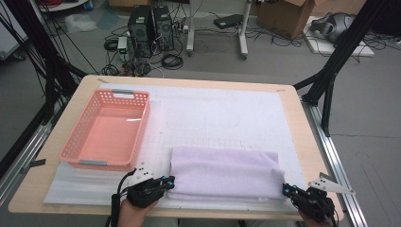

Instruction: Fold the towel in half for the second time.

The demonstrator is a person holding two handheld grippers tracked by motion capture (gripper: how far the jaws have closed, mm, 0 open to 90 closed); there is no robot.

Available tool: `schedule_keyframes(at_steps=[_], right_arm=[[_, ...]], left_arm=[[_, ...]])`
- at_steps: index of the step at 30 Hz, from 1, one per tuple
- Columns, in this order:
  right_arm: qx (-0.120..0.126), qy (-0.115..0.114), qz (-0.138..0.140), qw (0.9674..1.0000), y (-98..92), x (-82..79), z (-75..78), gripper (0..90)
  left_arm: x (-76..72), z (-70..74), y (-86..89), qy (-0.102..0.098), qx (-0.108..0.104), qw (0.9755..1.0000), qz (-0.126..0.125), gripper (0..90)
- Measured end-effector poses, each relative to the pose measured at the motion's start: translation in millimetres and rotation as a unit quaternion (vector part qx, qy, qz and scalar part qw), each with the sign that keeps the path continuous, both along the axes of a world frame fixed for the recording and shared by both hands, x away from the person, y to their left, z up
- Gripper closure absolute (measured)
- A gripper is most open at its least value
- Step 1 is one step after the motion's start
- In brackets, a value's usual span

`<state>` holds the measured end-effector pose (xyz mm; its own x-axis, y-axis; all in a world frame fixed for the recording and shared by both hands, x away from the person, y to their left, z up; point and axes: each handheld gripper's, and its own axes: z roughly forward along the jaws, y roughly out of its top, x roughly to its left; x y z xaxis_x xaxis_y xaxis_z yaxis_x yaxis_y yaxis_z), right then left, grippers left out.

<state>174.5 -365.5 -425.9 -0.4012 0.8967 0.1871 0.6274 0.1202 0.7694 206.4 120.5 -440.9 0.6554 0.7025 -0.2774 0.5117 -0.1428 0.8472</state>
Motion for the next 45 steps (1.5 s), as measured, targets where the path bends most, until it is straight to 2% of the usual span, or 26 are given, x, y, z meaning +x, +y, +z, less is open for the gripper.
schedule_keyframes(at_steps=[3,5,7,8,9,10,12,14,17,20,25,26,28,31,33,37,40,41,42,43,44,45], right_arm=[[0.013,-0.004,0.002,0.9999,-6.4,-12.4,2.1,87.1],[0.014,0.003,0.004,0.9999,-8.0,-18.7,-0.3,86.7],[0.01,0.013,0.001,0.9999,-8.8,-23.8,-3.8,79.7],[0.008,0.014,-0.004,0.9999,-10.2,-24.7,-4.4,72.7],[0.016,0.01,-0.015,0.9997,-13.2,-25.0,-3.3,65.5],[0.025,0.004,-0.029,0.9992,-15.6,-25.4,-1.2,62.6],[0.033,-0.015,-0.043,0.9984,-19.4,-24.2,3.2,62.0],[0.032,-0.025,-0.049,0.998,-20.3,-21.5,6.0,61.7],[0.031,-0.033,-0.051,0.9976,-18.1,-14.3,7.6,62.1],[0.023,-0.037,-0.046,0.998,-14.2,-5.2,8.5,64.5],[0.018,-0.041,-0.039,0.9982,-11.3,9.6,10.3,66.6],[0.015,-0.046,-0.038,0.9981,-11.7,14.0,10.7,67.2],[0.017,-0.047,-0.038,0.998,-11.8,23.5,11.5,67.4],[0.022,-0.049,-0.039,0.9978,-11.6,42.8,12.8,67.8],[0.021,-0.046,-0.025,0.9984,-6.8,56.9,12.1,68.2],[-0.01,-0.022,0.017,0.9996,11.5,83.7,2.4,67.4],[-0.057,-0.004,0.037,0.9977,25.7,100.2,-6.8,68.6],[-0.07,0.001,0.04,0.9967,28.3,104.4,-9.8,73.5],[-0.08,0.004,0.045,0.9958,30.0,108.0,-12.1,78.7],[-0.081,0.005,0.046,0.9957,30.3,109.3,-12.6,85.2],[-0.082,0.002,0.047,0.9955,30.6,110.4,-12.4,86.7],[-0.083,-0.001,0.043,0.9956,31.0,111.5,-11.3,87.4]], left_arm=[[-7.1,2.0,9.2,0.003,-0.014,0.9999,-0.002,88.2],[-11.7,2.1,12.7,0.007,-0.019,0.9998,-0.009,88.1],[-14.7,1.2,13.8,0.008,-0.017,0.9997,-0.013,87.2],[-14.3,1.4,15.2,0.006,-0.023,0.9997,-0.008,81.2],[-13.0,2.6,16.7,0.005,-0.03,0.9995,-0.001,70.4],[-11.8,4.3,18.2,-0.002,-0.037,0.9993,0.004,65.8],[-10.2,7.4,20.6,-0.015,-0.04,0.999,0.013,62.2],[-6.6,9.9,22.0,-0.024,-0.044,0.9984,0.024,58.4],[0.2,11.1,21.5,-0.032,-0.041,0.9981,0.032,57.3],[7.4,11.7,18.8,-0.037,-0.035,0.9979,0.039,57.0],[25.9,11.6,13.1,-0.033,-0.029,0.9984,0.037,56.7],[30.1,11.8,11.6,-0.03,-0.027,0.9985,0.037,56.4],[38.2,12.1,7.8,-0.035,-0.005,0.9988,0.035,55.9],[51.5,12.6,4.4,-0.031,-0.003,0.999,0.031,55.0],[63.1,11.7,1.5,-0.026,0.002,0.9992,0.029,54.2],[81.7,6.1,-2.6,-0.005,0.016,0.9993,0.034,53.7],[91.8,-2.2,-6.0,0.018,0.037,0.9984,0.04,54.3],[94.2,-6.0,-7.9,0.03,0.049,0.9976,0.038,54.9],[95.2,-7.9,-9.0,0.034,0.056,0.9972,0.036,56.6],[95.5,-9.7,-9.9,0.037,0.062,0.9969,0.029,62.1],[95.5,-9.7,-9.9,0.037,0.062,0.9969,0.029,71.9],[93.9,-7.6,-12.7,0.013,0.07,0.9969,0.033,82.2]])
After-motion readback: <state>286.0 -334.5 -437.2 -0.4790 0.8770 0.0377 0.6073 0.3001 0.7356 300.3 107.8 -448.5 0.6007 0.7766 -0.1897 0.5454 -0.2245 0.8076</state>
